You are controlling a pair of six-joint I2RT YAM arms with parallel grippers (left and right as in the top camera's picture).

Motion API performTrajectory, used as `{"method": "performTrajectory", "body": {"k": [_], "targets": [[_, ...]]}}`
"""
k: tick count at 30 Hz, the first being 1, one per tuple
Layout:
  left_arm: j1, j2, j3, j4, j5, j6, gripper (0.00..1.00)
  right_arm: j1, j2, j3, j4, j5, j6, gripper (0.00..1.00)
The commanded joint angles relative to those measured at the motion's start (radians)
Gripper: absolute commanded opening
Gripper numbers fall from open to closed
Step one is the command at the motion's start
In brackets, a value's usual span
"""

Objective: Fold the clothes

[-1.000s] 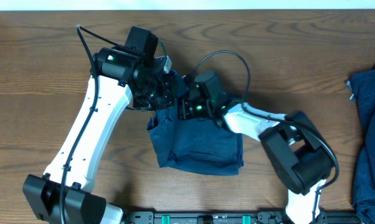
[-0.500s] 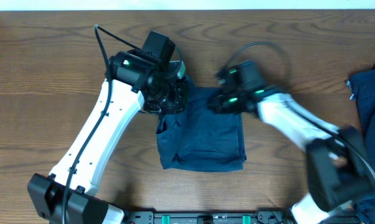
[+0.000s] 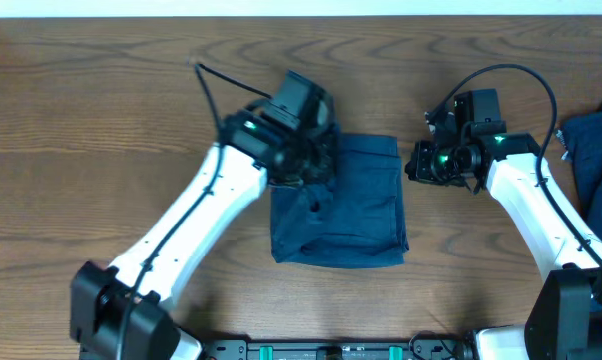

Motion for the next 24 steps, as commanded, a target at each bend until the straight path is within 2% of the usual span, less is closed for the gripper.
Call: {"method": "performTrajectory", "body": {"k": [1, 7, 10, 12, 14, 17, 24], "targets": [[-0.051, 0.049, -0.052, 0.071, -0.005, -0.069, 0.07, 0.003, 0.01, 0.001, -0.01, 0.06, -0.028, 0.02], [-0.129, 0.109, -0.062, 0.164, -0.004, -0.109, 0.08, 0.001, 0.01, 0.001, -0.04, 0.138, -0.022, 0.03], [-0.159, 0.117, -0.062, 0.177, -0.004, -0.124, 0.17, 0.0, 0.011, 0.001, -0.044, 0.152, -0.019, 0.04], [-0.174, 0.117, -0.062, 0.187, -0.004, -0.124, 0.17, 0.0, 0.011, 0.001, -0.046, 0.155, -0.019, 0.04], [-0.184, 0.116, -0.062, 0.199, -0.004, -0.134, 0.28, 0.0, 0.011, 0.001, -0.048, 0.155, -0.019, 0.04], [-0.19, 0.116, -0.062, 0.209, 0.002, -0.197, 0.53, 0.0, 0.011, 0.001, -0.049, 0.155, -0.019, 0.04], [-0.159, 0.106, -0.05, 0.258, 0.146, -0.189, 0.53, 0.0, 0.011, 0.001, -0.067, 0.16, -0.02, 0.05]]}}
